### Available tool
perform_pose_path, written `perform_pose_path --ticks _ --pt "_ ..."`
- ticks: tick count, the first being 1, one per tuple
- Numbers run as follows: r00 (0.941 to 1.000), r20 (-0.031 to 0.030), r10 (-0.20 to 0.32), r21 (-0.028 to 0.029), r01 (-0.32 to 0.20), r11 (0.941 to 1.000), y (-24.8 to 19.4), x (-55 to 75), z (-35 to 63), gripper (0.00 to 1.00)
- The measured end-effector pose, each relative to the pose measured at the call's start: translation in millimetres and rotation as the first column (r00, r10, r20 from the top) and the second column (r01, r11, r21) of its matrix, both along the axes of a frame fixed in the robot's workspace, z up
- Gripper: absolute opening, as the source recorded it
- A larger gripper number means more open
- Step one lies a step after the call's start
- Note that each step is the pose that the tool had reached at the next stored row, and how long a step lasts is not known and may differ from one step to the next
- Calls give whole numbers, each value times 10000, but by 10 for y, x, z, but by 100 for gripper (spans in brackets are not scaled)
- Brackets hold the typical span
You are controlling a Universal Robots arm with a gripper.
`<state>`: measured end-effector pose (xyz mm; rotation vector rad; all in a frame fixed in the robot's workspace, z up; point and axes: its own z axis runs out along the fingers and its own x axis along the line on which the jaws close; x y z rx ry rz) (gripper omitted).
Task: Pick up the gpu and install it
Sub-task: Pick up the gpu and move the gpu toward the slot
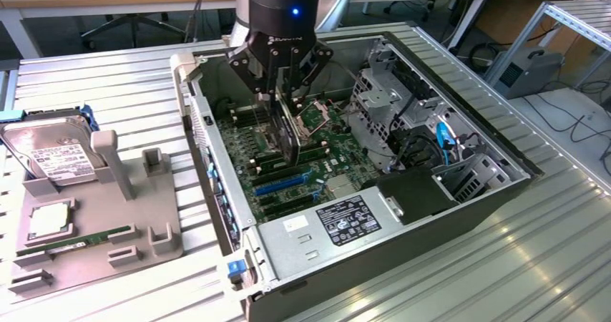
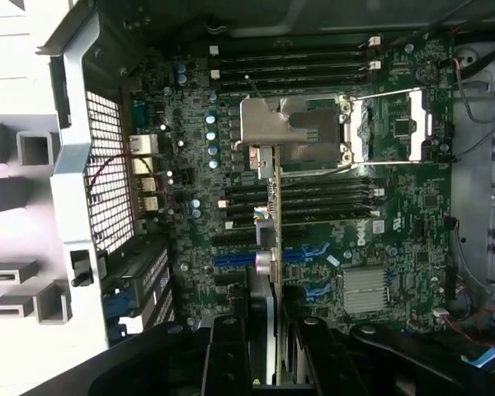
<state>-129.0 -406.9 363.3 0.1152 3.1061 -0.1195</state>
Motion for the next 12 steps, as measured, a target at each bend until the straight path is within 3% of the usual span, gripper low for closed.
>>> perform_pose_path --ticks 12 --pt "10000 0 0 0 0 10000 0 167 -39 27"
